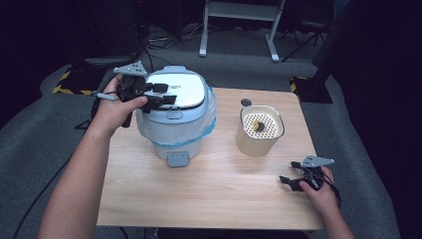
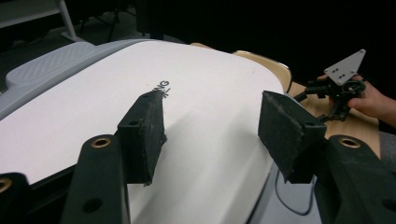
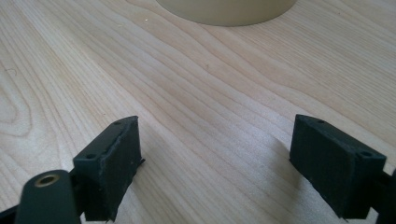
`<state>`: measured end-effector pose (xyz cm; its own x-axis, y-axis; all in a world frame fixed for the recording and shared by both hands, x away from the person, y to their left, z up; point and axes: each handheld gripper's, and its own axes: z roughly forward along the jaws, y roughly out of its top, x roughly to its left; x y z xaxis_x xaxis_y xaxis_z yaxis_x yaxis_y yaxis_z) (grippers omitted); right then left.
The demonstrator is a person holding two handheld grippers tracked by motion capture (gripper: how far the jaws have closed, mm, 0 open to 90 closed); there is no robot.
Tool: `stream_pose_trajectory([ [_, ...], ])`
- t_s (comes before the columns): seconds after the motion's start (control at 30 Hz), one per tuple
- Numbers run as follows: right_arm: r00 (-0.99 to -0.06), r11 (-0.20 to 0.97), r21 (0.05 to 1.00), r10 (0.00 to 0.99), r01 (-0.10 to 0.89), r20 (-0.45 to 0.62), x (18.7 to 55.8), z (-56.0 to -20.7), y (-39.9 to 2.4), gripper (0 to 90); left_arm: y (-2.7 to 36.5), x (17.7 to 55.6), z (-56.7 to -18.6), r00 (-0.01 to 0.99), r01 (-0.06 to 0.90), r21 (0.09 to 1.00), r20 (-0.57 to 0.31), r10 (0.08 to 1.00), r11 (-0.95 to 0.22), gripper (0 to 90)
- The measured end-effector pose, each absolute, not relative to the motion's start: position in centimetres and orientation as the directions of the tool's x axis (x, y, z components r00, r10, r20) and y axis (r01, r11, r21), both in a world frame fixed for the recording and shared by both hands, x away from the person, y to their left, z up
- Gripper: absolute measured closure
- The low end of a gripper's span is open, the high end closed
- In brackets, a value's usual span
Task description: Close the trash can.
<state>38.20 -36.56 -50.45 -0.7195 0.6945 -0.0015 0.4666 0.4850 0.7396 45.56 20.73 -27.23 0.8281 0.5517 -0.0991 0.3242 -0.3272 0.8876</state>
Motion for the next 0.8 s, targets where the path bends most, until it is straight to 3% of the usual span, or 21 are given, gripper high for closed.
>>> stream_pose_trajectory([
  [0.23,-0.719,0.485,0.739,0.695,0.467,-0.002,38.2,-50.4,-36.6,16.4,20.0,45.5,-27.5,0.800,0.304,0.877,-0.023,0.600,-0.372,39.6],
  [0.67,-0.719,0.485,0.739,0.695,0.467,-0.002,38.2,-50.4,-36.6,16.4,19.4,45.2,-27.5,0.775,0.301,0.874,0.008,0.632,-0.381,40.2],
  [0.8,-0.719,0.485,0.740,0.694,0.466,-0.002,38.2,-50.5,-36.6,16.4,18.8,44.9,-27.2,0.756,0.291,0.845,0.083,0.649,-0.448,43.5],
])
